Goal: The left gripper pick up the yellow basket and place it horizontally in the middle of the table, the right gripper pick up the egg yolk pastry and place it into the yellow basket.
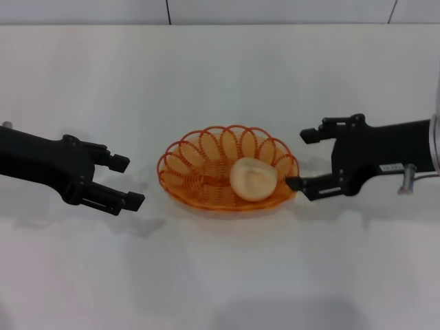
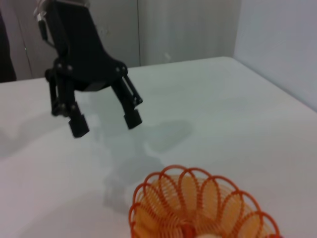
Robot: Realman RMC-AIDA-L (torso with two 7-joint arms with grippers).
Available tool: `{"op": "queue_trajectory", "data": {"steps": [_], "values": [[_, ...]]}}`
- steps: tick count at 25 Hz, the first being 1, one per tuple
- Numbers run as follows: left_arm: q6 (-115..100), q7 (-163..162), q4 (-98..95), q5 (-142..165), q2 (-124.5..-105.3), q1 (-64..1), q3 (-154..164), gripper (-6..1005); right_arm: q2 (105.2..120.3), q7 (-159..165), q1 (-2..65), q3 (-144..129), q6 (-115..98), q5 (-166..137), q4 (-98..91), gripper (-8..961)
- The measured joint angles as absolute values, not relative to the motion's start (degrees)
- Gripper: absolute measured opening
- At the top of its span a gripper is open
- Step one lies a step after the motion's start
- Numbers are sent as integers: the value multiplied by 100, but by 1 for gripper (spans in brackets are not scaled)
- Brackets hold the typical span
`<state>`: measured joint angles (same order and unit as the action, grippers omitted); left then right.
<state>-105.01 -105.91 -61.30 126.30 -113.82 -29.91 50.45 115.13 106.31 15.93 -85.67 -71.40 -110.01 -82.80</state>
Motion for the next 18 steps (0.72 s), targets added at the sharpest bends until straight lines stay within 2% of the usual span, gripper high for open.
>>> {"op": "queue_trajectory", "data": {"steps": [18], "values": [[-10548,-10485,-6125,12485,-11443,-3044,5061,885,11504,9658,1495,-8482,-7316,-10117,-7835,828]]}}
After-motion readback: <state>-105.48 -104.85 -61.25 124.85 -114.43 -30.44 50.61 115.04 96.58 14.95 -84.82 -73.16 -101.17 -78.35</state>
